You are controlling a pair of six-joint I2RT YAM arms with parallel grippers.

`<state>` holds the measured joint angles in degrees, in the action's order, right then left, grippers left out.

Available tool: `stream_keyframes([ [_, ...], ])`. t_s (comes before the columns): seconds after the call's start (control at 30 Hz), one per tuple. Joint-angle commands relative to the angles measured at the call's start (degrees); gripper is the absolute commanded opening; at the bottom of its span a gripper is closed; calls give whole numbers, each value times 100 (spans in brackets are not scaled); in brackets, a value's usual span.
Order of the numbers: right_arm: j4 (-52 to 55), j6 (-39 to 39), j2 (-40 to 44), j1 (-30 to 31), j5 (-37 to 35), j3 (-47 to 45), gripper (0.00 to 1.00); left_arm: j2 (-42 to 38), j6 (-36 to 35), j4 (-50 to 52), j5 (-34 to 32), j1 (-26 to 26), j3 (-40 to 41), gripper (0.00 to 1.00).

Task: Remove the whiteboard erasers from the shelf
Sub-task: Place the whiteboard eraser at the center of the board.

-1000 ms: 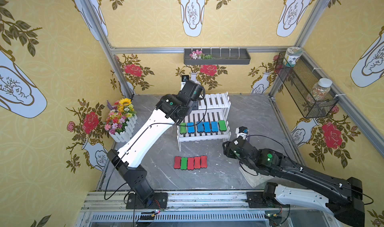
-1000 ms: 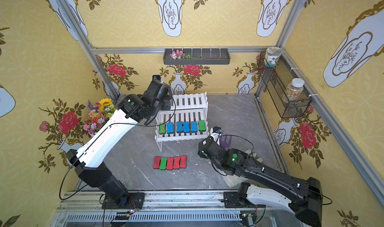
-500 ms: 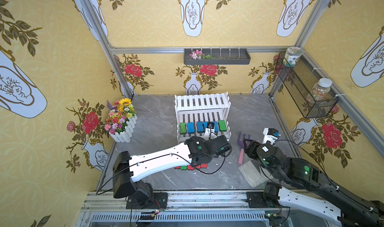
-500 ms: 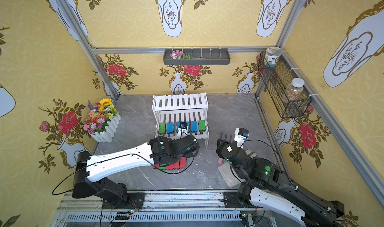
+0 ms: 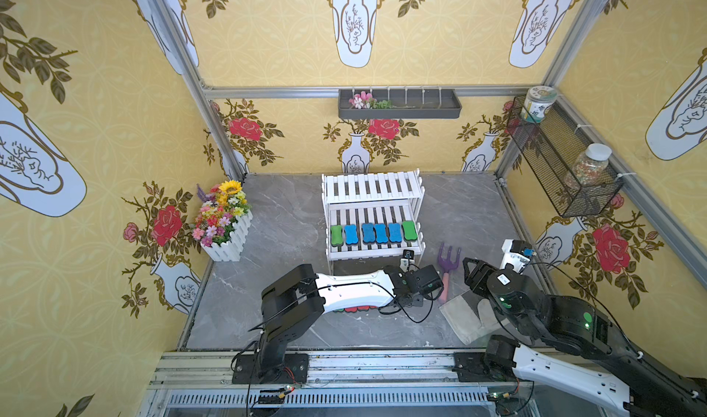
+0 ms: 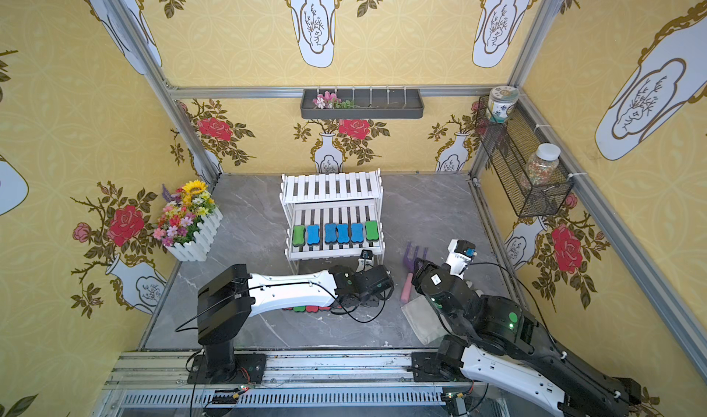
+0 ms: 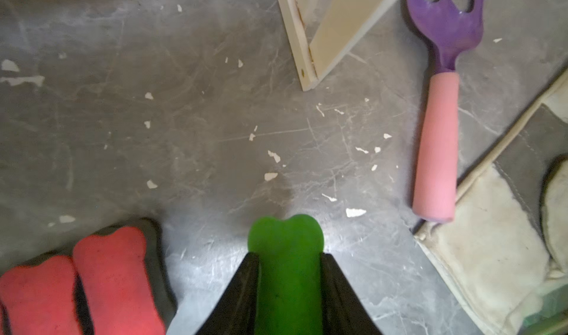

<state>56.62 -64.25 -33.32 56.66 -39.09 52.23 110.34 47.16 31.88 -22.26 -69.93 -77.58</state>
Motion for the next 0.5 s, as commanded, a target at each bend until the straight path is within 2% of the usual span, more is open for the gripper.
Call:
stream_keyframes([
  [0.0,107,-123,24,5,-111,-52,62,127,-81,-151,377,76,6,38],
  [0.27,1,-295,-221,9,-9,-213,69,-120,-138,-26,141,85,42,66],
  [0.37,142,-464,-271,9,63,-251,69,-552,-31,72,0,85,157,72],
  [0.47,91,-540,-298,10,359,-424,67,-1382,74,92,-121,6,375,81],
])
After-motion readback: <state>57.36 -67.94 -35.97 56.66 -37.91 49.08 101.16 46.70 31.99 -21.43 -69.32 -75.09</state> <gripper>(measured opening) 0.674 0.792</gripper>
